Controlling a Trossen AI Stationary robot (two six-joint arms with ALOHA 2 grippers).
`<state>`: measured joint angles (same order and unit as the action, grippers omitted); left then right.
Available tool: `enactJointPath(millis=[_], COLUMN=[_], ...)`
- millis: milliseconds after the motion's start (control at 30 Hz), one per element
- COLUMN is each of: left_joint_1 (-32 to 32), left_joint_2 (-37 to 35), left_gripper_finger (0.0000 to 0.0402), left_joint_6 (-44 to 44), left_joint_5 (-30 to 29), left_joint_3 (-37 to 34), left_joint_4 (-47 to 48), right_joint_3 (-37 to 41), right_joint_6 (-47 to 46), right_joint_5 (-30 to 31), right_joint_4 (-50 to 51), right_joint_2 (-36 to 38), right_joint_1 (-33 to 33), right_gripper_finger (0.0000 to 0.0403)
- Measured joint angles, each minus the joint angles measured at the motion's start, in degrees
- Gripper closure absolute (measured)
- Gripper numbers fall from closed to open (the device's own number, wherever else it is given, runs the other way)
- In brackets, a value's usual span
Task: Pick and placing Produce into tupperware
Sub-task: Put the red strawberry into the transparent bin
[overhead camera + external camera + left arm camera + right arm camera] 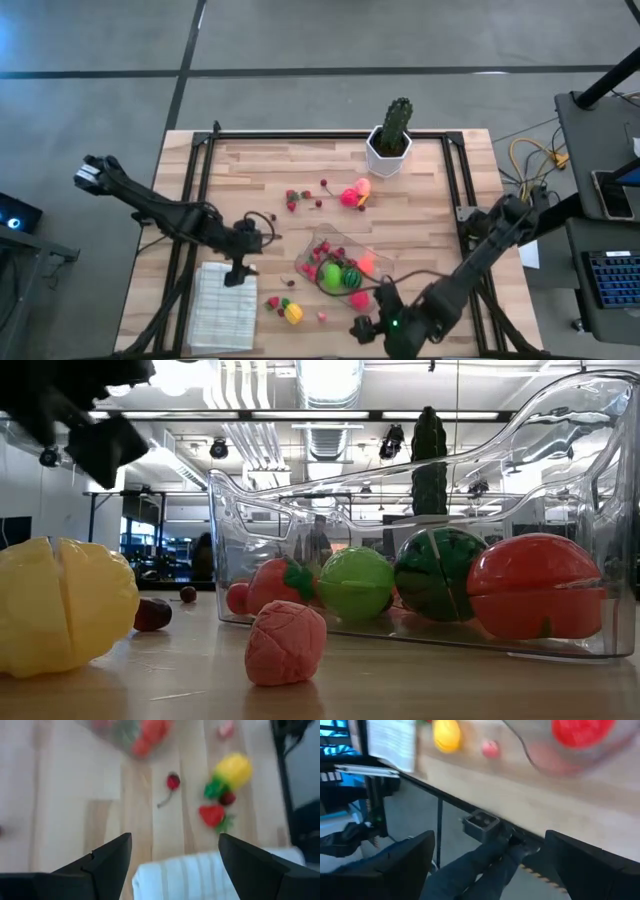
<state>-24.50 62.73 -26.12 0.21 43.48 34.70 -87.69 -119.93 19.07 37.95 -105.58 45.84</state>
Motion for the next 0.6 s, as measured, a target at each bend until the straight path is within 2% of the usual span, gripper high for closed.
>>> enactJointPath(millis=[200,367,500,600], left_joint_1=[-4.5,-8.8,-10.5,-11.0], left_joint_2=[5.3,9.7,12.9,14.5], left_gripper_finger=[0.0118,0.0118,0.0118,0.0118], left_joint_6=[1.0,1.0,0.4,-4.3], left_joint_5=[2.2,0.6,-2.5,-2.5], left_joint_3=[-0.7,-0.7,-0.4,-0.4], left_joint_4=[-2.9,-9.2,-11.4,-13.5], right_joint_3=[-0.3,-0.3,-0.3,-0.4], right_joint_6=[-6.5,-10.4,-9.8,-5.4], right_joint_5=[-0.5,-1.5,-1.4,0.0], right_joint_4=[-5.3,-5.3,-5.2,-5.2], right_joint_2=[-3.3,-4.8,-5.0,-4.5], right_joint_1=[2.7,3.8,4.0,3.9], right_gripper_finger=[0.0033,0.0033,0.0033,0.0033])
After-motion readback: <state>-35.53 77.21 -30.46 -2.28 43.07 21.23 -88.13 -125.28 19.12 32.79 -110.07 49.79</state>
